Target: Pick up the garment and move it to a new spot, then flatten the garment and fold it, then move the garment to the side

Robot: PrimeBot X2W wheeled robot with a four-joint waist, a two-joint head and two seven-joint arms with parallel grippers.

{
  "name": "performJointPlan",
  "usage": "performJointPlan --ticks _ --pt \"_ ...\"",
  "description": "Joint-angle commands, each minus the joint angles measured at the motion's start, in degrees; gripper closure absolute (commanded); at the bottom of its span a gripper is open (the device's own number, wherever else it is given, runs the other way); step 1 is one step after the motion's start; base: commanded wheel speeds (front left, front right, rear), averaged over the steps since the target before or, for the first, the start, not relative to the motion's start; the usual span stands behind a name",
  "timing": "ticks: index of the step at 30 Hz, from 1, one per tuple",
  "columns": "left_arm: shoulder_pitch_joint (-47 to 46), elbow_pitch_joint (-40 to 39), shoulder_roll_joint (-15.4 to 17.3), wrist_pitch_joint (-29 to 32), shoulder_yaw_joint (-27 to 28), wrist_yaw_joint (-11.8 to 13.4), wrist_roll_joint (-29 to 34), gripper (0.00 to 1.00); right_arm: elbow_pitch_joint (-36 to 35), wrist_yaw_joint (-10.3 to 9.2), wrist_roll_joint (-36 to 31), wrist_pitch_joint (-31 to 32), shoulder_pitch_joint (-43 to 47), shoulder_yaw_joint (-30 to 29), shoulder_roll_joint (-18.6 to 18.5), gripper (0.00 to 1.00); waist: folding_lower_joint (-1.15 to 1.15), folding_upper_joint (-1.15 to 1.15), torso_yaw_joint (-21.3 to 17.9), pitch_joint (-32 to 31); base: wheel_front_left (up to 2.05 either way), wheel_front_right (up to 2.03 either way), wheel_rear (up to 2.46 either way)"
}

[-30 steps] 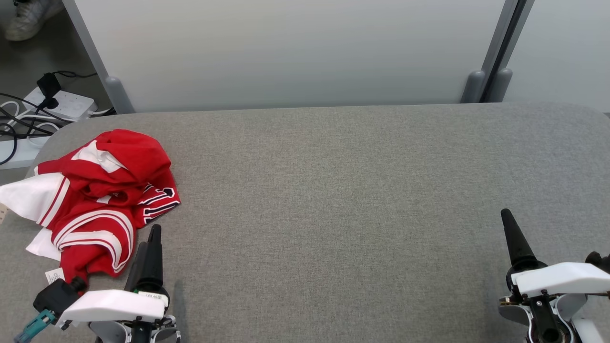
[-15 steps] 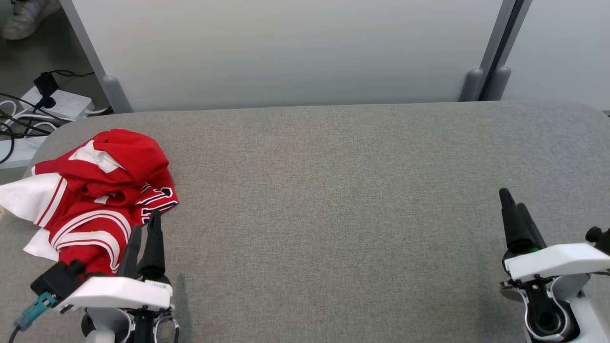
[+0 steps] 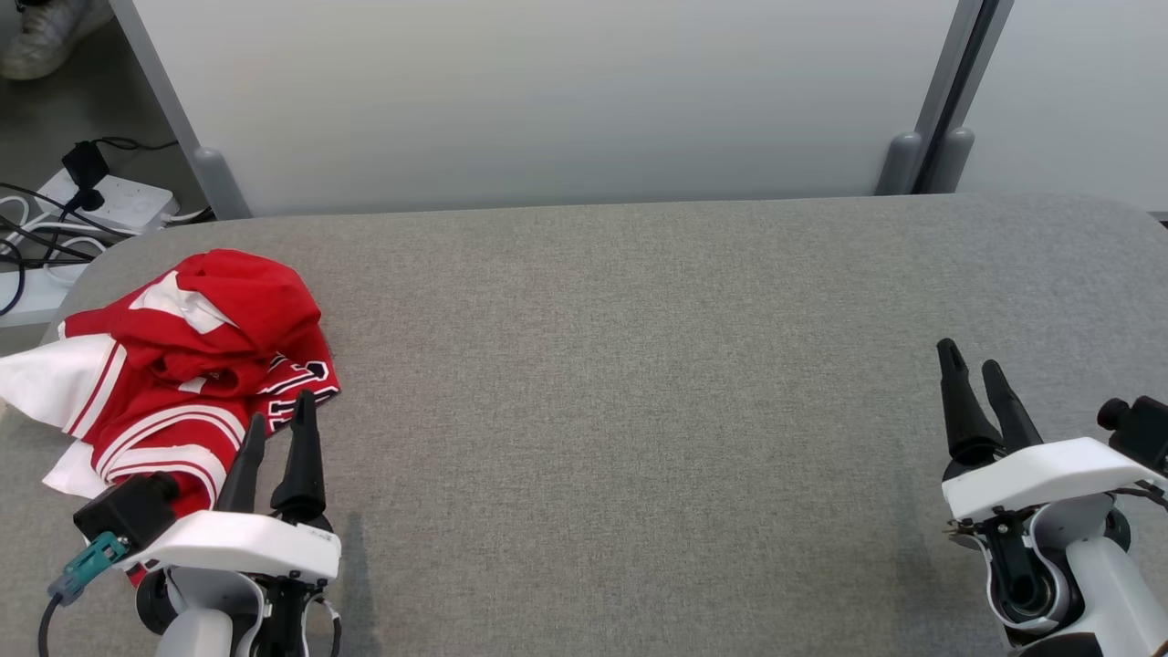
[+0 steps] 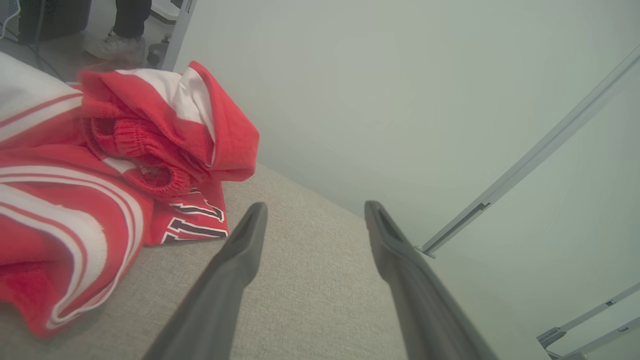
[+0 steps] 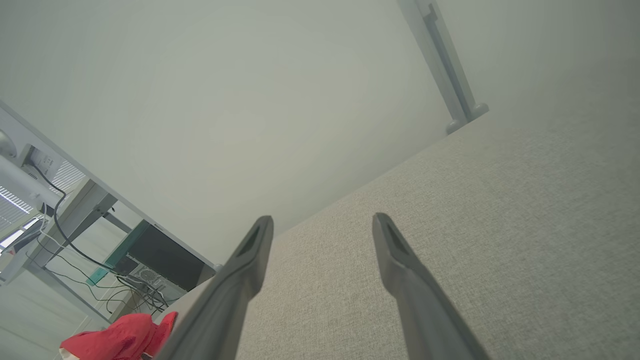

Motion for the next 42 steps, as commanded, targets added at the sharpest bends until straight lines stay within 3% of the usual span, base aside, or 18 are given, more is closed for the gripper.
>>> performJointPlan --ticks 1,24,42 --pt "-3.6 -0.7 1.3 -0.8 1.2 0.0 2.2 0.0 -0.8 0.32 -1.8 -1.0 -3.0 1.4 -1.0 0.0 0.0 0.0 0.0 -0.1 0.0 0.0 0.0" --pt "-9.5 10.6 2.3 -4.7 1.2 1.5 19.3 0.0 10.5 0.38 -13.9 -4.9 -9.5 6.6 -2.7 0.0 0.0 0.0 -0.3 -1.1 0.0 0.0 0.0" --pt "-13.7 15.5 3.2 -7.6 1.2 1.8 30.9 0.0 14.1 0.42 -23.3 -7.7 -13.8 9.9 -4.1 0.0 0.0 0.0 -0.5 -1.5 0.0 0.0 0.0"
